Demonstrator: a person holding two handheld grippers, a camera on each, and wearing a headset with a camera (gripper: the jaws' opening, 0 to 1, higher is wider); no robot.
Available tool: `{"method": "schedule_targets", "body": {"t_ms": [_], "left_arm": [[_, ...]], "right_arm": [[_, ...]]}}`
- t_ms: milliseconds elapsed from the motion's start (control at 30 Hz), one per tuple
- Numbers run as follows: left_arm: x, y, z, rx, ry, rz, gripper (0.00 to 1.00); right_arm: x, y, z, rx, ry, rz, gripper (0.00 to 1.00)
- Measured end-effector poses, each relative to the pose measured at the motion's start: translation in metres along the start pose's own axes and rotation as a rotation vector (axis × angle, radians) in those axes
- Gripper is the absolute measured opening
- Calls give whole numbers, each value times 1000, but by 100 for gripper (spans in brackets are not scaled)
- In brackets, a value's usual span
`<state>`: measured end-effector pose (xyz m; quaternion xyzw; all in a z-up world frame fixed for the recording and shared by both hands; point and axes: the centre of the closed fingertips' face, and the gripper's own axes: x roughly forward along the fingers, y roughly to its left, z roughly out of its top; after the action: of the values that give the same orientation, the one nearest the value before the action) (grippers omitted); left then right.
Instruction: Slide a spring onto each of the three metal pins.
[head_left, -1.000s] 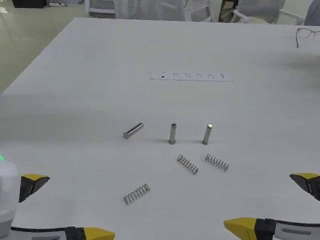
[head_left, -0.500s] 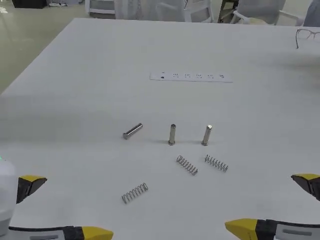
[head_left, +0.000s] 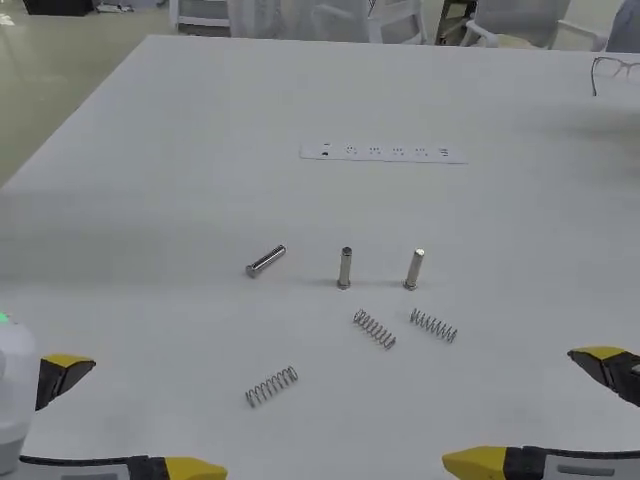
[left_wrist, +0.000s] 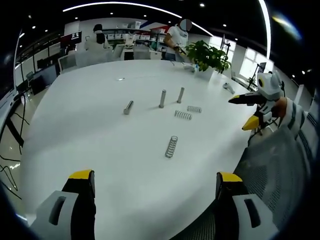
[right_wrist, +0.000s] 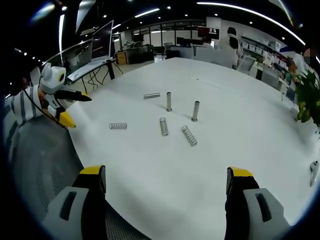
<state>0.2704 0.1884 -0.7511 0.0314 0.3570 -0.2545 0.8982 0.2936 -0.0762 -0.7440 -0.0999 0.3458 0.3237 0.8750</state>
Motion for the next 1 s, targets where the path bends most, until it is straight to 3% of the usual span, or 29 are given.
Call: {"method": "schedule_targets", "body": {"t_ms": [533, 1000], "left_arm": [[-1, 3, 0, 20, 29, -11, 96], [-3, 15, 6, 46, 38, -19, 95]], "right_arm": [[0, 1, 2, 10, -8, 0, 99], [0, 1, 1, 54, -25, -9, 99]]}}
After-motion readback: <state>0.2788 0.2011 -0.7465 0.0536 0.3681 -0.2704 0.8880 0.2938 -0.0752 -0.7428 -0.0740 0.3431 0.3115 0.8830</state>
